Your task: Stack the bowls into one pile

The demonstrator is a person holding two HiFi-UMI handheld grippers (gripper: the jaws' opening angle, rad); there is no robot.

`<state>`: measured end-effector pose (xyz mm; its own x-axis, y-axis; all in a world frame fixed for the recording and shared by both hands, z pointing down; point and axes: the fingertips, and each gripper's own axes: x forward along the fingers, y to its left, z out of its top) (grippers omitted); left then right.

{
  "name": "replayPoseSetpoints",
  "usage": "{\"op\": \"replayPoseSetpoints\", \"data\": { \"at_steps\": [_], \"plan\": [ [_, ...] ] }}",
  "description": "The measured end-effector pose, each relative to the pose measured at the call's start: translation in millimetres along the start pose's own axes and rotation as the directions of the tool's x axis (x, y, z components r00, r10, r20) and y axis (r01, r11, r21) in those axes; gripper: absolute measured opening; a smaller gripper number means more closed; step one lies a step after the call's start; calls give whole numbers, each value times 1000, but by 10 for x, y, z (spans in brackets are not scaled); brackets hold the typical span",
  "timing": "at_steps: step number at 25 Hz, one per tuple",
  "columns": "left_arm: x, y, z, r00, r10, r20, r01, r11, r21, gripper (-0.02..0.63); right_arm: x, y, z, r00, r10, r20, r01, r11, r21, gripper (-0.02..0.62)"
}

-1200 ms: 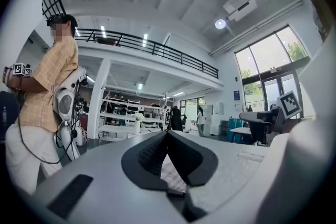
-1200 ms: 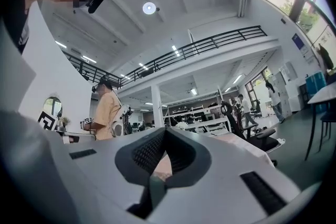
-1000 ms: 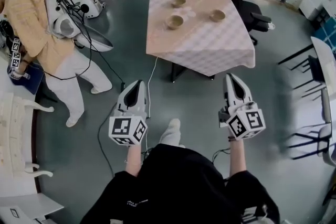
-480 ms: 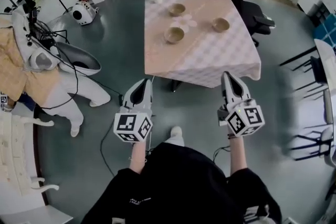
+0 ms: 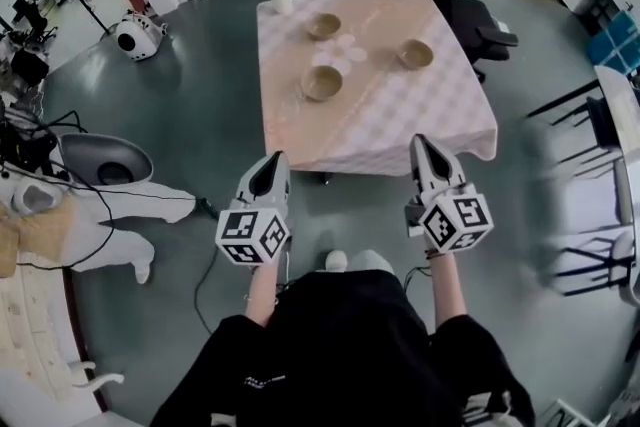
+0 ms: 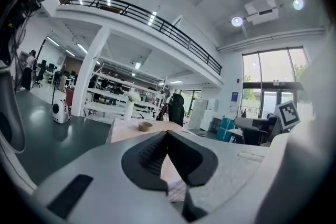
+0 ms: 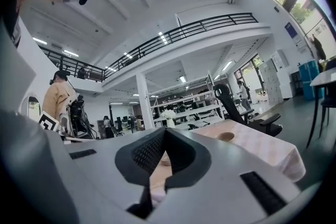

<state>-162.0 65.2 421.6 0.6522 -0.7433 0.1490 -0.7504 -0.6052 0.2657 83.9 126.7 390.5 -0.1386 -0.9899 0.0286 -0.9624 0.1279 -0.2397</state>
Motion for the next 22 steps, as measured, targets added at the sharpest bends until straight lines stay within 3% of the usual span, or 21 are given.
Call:
{"op": "replayPoseSetpoints", "data": {
  "at_steps": [8,17,22],
  "plan": [
    [507,50,-261,995,-21,-100,15,998,-60,-3,355,-472,-81,992,-127,-2,127,992,8,-9],
    [1259,87,-290,991,-20,-135,11,998,-68,-3,962,-959,-235,992,-108,-67,111,993,41,-9],
    [1776,-27,-312,983,-47,-179,29,995,-100,-2,1281,-1318,-240,986,-126,-104,128,992,9,-9]
  ]
}}
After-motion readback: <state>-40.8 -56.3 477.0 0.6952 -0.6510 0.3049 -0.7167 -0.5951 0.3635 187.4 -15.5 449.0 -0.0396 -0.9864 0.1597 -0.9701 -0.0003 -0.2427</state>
